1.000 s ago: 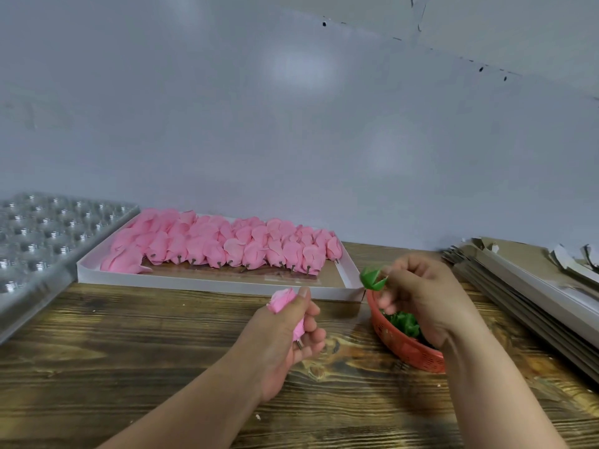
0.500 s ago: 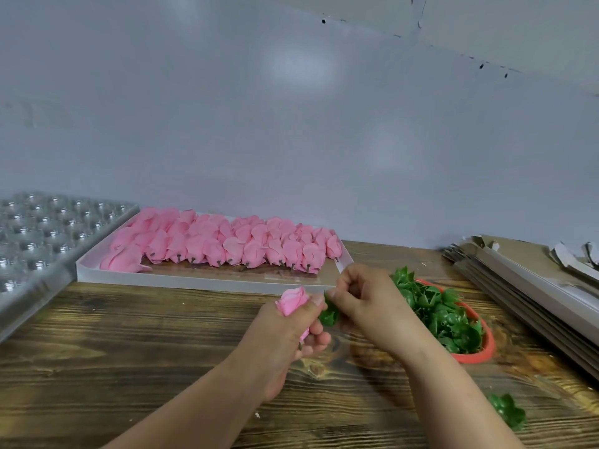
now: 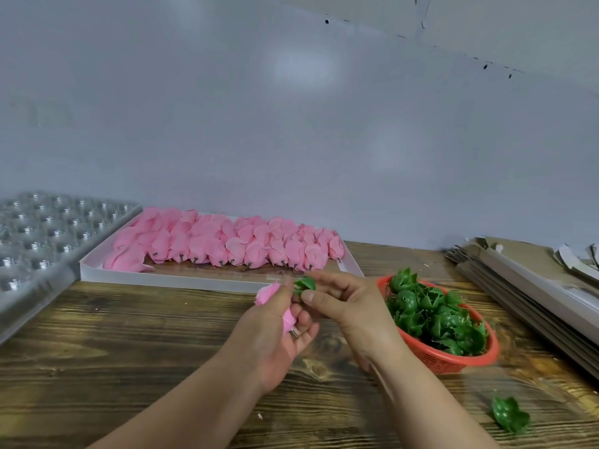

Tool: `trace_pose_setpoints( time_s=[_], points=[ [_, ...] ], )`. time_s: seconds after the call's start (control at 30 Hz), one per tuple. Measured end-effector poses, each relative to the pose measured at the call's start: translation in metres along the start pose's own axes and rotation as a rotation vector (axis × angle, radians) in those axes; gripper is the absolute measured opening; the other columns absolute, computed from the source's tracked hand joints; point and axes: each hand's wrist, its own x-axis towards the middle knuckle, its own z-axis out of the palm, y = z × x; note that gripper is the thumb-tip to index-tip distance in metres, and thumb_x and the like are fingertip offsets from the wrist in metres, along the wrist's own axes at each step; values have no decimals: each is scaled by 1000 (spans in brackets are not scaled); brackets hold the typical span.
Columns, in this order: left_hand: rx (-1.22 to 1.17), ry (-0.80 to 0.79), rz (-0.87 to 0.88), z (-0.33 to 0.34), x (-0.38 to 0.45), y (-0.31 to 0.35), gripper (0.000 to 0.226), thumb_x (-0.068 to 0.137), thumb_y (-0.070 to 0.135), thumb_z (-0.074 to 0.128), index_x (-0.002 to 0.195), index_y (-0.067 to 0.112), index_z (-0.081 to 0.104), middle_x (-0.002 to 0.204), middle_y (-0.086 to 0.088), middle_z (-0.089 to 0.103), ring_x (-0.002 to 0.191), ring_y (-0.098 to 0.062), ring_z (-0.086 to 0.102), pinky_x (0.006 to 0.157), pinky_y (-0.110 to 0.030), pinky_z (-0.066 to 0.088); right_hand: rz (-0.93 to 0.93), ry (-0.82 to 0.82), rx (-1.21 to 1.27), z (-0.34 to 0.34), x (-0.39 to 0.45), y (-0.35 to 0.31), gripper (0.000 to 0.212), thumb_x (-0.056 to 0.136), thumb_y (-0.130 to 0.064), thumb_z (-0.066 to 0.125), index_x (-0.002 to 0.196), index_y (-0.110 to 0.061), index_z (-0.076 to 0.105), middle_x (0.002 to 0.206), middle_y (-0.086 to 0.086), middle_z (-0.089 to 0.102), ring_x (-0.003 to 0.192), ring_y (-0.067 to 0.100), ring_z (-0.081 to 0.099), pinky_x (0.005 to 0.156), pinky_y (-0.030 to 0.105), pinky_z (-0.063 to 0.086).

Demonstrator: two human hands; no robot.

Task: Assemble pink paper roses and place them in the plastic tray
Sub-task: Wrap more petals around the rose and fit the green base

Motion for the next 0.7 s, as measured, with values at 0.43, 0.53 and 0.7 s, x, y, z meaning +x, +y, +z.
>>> trace_pose_setpoints(
  time_s=[0.43,0.53,0.7],
  points=[
    [-70,86,151,-6,15,16,43,94,52,43,76,14,50,61,-4,62,63,-22,65,79,-47,53,218,-124,9,-2,0,3,26,73,13,68,94,-1,66,74,13,71,60,19,68,55,21,54],
    [-80,102,173,-7,19,16,44,92,54,44,72,16,50,62,-3,62,62,-18,59,80,-45,50,219,-164,-39,3,-2,3,22,76,14,65,92,-1,66,72,10,70,60,18,67,57,21,54],
    [-39,86,208,-7,20,12,45,90,53,47,69,14,53,62,-3,63,64,-21,61,85,-54,51,232,-150,-44,10,-4,5,23,75,15,65,93,0,63,79,18,64,65,21,63,57,20,55]
  ],
)
